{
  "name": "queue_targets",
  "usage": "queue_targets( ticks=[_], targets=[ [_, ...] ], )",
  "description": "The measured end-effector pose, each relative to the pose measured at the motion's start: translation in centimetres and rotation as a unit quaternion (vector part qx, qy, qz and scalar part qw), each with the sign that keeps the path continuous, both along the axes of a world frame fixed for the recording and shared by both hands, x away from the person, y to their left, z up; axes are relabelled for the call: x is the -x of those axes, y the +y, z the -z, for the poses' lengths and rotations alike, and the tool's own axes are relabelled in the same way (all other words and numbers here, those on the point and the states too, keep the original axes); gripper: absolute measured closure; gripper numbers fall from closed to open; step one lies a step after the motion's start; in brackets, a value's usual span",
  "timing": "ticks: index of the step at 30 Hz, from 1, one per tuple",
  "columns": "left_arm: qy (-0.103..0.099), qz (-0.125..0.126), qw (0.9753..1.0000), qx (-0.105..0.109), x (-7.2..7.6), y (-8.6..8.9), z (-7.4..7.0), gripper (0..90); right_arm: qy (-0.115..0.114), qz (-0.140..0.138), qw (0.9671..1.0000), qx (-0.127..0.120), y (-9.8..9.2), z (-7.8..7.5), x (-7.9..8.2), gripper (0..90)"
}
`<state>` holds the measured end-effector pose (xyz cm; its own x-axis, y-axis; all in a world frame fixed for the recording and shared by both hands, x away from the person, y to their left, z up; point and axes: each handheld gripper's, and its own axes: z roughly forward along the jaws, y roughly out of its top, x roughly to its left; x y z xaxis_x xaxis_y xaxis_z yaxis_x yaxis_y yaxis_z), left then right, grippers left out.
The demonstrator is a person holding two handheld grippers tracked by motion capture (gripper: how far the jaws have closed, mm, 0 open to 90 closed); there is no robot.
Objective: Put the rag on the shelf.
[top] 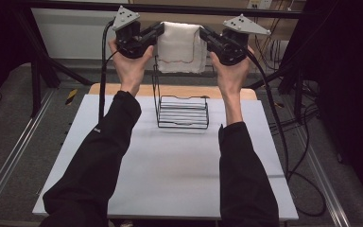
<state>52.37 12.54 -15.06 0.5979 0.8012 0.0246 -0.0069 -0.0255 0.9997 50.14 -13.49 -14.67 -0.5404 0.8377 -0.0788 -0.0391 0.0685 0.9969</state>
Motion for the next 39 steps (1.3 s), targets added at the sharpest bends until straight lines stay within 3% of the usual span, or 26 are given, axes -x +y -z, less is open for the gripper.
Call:
queue_targets(
  ticks=[16, 39],
  targets=[
    [0.015, -0.001, 0.9998, -0.016, -1.1, -0.1, 2.0, 83.3, 0.021, -0.001, 0.9998, 0.005, 0.0, 1.9, -1.3, 84.4],
    [0.03, 0.018, 0.9988, -0.033, 0.1, -0.1, 5.2, 83.3, 0.049, -0.004, 0.9987, 0.015, -0.4, 5.2, -0.6, 84.3]
  ],
)
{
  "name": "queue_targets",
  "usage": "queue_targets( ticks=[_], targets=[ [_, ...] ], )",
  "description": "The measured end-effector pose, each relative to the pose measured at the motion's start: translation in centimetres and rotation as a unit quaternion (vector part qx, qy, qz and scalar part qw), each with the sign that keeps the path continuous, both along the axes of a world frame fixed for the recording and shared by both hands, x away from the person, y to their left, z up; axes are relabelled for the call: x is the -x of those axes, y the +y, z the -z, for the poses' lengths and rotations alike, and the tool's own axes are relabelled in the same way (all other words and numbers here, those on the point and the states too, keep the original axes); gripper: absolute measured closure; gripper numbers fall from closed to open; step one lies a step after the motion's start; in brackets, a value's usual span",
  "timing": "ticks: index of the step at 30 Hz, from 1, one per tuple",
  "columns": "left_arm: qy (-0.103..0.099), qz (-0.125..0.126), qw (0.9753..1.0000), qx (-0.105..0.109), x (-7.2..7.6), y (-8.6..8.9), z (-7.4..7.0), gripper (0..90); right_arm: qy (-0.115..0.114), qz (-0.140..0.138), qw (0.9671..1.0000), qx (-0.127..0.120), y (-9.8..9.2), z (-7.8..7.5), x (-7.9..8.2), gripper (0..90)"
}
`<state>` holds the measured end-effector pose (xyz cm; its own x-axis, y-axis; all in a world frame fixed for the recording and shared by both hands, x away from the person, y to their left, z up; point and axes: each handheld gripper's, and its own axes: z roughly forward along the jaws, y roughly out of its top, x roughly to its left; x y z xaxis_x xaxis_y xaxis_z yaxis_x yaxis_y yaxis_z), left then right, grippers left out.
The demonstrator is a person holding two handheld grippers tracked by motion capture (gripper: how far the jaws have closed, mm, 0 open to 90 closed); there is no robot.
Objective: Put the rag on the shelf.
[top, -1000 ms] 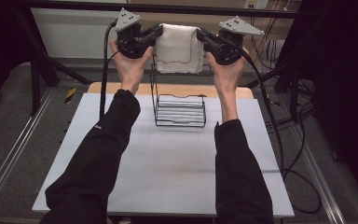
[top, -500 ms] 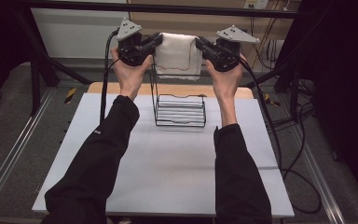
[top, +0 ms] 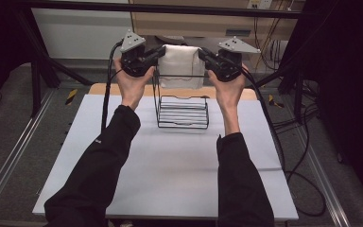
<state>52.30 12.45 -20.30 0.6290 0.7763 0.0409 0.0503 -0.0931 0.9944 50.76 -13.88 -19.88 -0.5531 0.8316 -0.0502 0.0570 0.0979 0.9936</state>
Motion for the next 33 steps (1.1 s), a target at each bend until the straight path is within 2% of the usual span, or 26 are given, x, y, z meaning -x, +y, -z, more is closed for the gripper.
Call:
queue_targets(
  ticks=[6, 10, 18, 33],
  targets=[
    [-0.001, 0.006, 1.0, -0.005, 0.5, -0.2, 0.2, 83.3, 0.002, 0.003, 1.0, 0.0, -0.3, 0.2, 0.4, 84.3],
    [-0.001, 0.001, 1.0, -0.004, 0.7, -0.2, 0.5, 83.3, 0.004, 0.003, 1.0, 0.003, -0.4, 0.4, 0.6, 84.2],
    [0.005, 0.004, 0.9999, -0.008, 0.7, 0.1, 1.1, 83.3, 0.007, 0.001, 0.9999, 0.011, -0.2, 0.8, 0.7, 84.2],
    [0.013, 0.024, 0.9996, -0.008, 1.6, 0.3, 1.6, 83.2, 0.01, -0.01, 0.9996, 0.024, -0.6, 1.2, 1.5, 84.2]
  ],
)
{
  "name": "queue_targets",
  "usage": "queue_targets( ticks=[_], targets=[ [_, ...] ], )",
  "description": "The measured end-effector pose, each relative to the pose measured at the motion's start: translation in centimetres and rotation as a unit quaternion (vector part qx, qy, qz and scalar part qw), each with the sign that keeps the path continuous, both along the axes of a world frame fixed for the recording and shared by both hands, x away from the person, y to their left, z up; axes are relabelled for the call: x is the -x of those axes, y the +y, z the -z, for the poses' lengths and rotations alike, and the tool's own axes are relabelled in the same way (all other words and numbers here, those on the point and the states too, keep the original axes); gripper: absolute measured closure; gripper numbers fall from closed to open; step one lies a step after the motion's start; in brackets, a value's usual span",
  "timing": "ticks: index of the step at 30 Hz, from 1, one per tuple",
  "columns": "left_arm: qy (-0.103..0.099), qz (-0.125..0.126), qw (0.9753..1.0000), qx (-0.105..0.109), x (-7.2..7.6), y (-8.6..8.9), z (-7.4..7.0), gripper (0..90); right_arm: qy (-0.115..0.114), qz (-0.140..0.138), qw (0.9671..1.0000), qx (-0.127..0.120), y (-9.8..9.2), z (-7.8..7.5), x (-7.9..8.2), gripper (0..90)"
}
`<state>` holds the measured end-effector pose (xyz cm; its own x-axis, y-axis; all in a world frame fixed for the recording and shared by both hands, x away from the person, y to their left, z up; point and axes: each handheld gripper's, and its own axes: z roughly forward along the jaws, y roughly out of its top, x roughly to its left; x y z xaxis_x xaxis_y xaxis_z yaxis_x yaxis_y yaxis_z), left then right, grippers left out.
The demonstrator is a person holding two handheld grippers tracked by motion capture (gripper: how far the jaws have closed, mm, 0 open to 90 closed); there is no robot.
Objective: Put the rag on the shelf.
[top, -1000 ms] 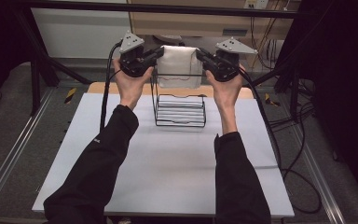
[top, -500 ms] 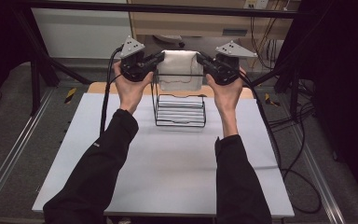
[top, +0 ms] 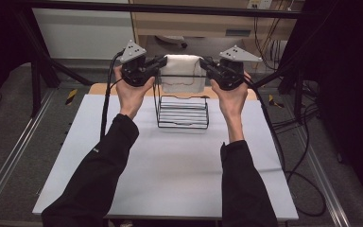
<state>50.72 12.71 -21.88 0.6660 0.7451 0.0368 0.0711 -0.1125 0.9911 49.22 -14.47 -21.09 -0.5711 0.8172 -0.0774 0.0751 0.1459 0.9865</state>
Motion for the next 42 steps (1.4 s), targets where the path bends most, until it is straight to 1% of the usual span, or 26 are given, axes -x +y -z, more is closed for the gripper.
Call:
queue_targets(
  ticks=[3, 7, 10, 14, 15, 22, 26, 28, 30, 32, 36, 40, 42],
  targets=[
    [0.0, 0.004, 1.0, -0.007, 0.3, 0.1, 0.2, 83.1, 0.002, -0.005, 1.0, 0.004, 0.0, 0.1, 0.4, 84.1],
    [0.006, 0.01, 0.9999, -0.007, 0.7, 0.3, 0.6, 82.8, 0.003, -0.01, 0.9998, 0.014, 0.0, 0.4, 1.0, 84.1],
    [0.006, 0.016, 0.9997, -0.017, 1.1, 0.4, 0.8, 82.7, 0.004, -0.015, 0.9996, 0.022, 0.0, 0.7, 1.4, 84.1],
    [0.005, 0.018, 0.9993, -0.032, 1.8, 0.3, 1.0, 82.5, 0.009, -0.022, 0.9994, 0.024, -0.2, 1.2, 1.9, 84.0],
    [0.006, 0.018, 0.9993, -0.032, 2.0, 0.3, 1.1, 82.5, 0.011, -0.024, 0.9993, 0.025, -0.2, 1.4, 2.0, 84.0],
    [0.014, 0.022, 0.9989, -0.04, 2.5, 0.1, 2.0, 81.9, 0.017, -0.032, 0.9988, 0.032, -0.4, 2.3, 2.4, 83.9],
    [0.017, 0.022, 0.9986, -0.044, 2.7, 0.1, 2.1, 81.6, 0.018, -0.035, 0.9987, 0.031, -0.4, 2.7, 2.4, 83.9],
    [0.02, 0.024, 0.9985, -0.046, 2.9, 0.3, 1.9, 81.0, 0.017, -0.036, 0.9987, 0.033, -0.4, 2.8, 2.4, 83.9],
    [0.021, 0.026, 0.9986, -0.042, 3.0, 0.5, 1.5, 80.1, 0.017, -0.038, 0.9986, 0.033, -0.5, 2.9, 2.4, 83.9],
    [0.023, 0.027, 0.9987, -0.037, 3.1, 0.7, 1.1, 78.9, 0.017, -0.04, 0.9985, 0.034, -0.5, 3.0, 2.4, 83.9],
    [0.023, 0.023, 0.9992, -0.024, 3.1, 1.0, -0.2, 79.6, 0.017, -0.04, 0.9984, 0.036, -0.4, 3.1, 2.5, 83.9],
    [0.035, 0.013, 0.9991, -0.021, 2.6, 0.9, -1.3, 85.5, 0.018, -0.041, 0.9983, 0.037, -0.5, 3.3, 2.5, 83.8],
    [0.047, 0.014, 0.9986, -0.022, 2.2, 0.8, -1.5, 89.0, 0.018, -0.041, 0.9983, 0.037, -0.5, 3.4, 2.5, 83.8]
  ],
)
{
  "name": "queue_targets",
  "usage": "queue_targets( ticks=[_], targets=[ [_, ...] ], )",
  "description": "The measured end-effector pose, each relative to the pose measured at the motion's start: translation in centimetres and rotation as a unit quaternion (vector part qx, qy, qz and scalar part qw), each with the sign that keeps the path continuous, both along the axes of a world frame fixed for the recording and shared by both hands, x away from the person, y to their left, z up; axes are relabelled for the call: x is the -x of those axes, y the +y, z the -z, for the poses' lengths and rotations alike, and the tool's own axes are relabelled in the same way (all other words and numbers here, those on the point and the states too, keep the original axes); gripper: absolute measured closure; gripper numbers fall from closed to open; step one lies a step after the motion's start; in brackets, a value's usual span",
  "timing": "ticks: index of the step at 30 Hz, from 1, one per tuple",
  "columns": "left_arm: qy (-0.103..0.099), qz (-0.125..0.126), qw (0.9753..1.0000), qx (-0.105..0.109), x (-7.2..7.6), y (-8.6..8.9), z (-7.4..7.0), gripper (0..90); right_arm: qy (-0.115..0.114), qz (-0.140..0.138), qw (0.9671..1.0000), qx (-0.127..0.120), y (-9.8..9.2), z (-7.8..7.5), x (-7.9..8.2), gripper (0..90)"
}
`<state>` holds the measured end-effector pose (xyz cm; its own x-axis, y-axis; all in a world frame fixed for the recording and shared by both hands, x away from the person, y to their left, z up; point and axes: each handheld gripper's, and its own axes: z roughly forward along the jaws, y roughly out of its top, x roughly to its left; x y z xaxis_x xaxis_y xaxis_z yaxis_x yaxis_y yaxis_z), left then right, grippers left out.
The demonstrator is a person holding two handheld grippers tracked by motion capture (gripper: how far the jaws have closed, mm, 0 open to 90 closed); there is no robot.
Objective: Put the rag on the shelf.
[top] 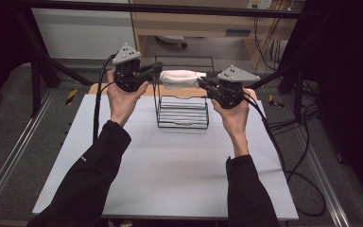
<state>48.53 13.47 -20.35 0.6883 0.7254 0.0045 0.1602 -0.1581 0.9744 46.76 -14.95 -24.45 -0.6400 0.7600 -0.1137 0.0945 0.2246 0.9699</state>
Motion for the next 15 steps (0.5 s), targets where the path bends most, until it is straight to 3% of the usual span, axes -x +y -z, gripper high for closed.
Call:
queue_targets(
  ticks=[5, 15],
  targets=[
    [0.034, 0.015, 0.9993, -0.004, -0.7, -0.7, 0.4, 89.4, 0.001, -0.001, 1.0, 0.0, 0.0, 0.0, 0.0, 83.7],
    [0.056, 0.035, 0.9973, -0.033, -0.6, -1.1, 2.7, 89.4, 0.008, -0.007, 0.9999, 0.006, 0.0, 0.5, 0.0, 82.8]
  ],
)
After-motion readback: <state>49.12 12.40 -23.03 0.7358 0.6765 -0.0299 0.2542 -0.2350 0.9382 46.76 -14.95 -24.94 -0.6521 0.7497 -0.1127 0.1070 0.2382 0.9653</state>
